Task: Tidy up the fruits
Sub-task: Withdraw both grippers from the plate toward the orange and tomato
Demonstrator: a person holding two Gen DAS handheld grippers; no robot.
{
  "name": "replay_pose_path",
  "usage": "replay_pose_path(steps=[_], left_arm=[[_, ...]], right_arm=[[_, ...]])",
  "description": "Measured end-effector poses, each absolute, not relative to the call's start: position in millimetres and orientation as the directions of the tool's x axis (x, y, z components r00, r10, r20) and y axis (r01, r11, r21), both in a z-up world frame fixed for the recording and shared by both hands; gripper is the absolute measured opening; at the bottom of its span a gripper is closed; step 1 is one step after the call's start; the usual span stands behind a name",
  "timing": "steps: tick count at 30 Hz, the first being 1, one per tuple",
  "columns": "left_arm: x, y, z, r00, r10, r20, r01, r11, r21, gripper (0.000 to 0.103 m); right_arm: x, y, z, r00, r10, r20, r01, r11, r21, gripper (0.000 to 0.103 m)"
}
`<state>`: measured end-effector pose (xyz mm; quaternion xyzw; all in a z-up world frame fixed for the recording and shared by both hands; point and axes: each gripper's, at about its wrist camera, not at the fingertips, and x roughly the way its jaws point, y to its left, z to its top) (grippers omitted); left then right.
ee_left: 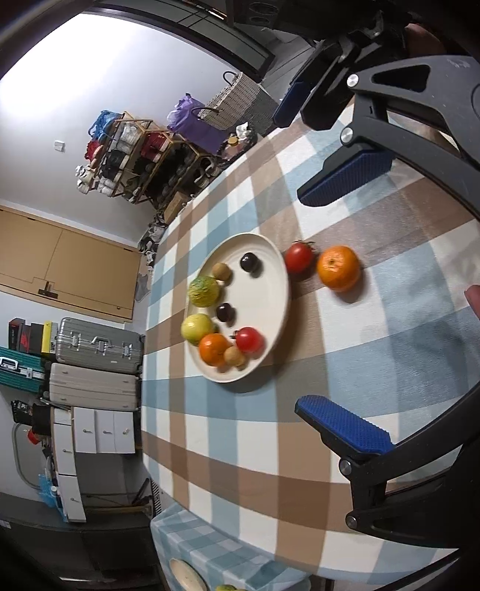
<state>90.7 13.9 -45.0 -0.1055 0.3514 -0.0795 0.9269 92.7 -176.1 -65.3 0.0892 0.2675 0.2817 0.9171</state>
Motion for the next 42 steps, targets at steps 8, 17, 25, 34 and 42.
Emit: replay_pose_path(steps=[8,17,25,34,42], left_arm=[[98,11,-74,0.692,-0.244,-0.68,0.08,0.961,-0.264,0.102],[114,2,-104,0.63,-0.268,-0.729,0.105,0.959,-0.261,0.102],[133,-12,-116,0.587,-0.306,-0.75,0.157,0.951,-0.265,0.102],[149,-19,-119,0.564,-0.366,-0.741,0.192,0.93,-0.313,0.098],[154,-28,-121,0.539,-0.408,-0.737,0.246,0.913,-0.326,0.063]], right_arm=[[89,-176,-79,0.691,0.559,-0.458,-0.456,0.829,0.323,0.103],[102,-187,-107,0.676,0.542,-0.498,-0.408,0.839,0.36,0.103],[115,-195,-120,0.663,0.542,-0.516,-0.388,0.838,0.383,0.103],[123,-195,-120,0.655,0.543,-0.525,-0.411,0.839,0.355,0.103],[132,-198,-124,0.64,0.549,-0.538,-0.397,0.835,0.38,0.103]])
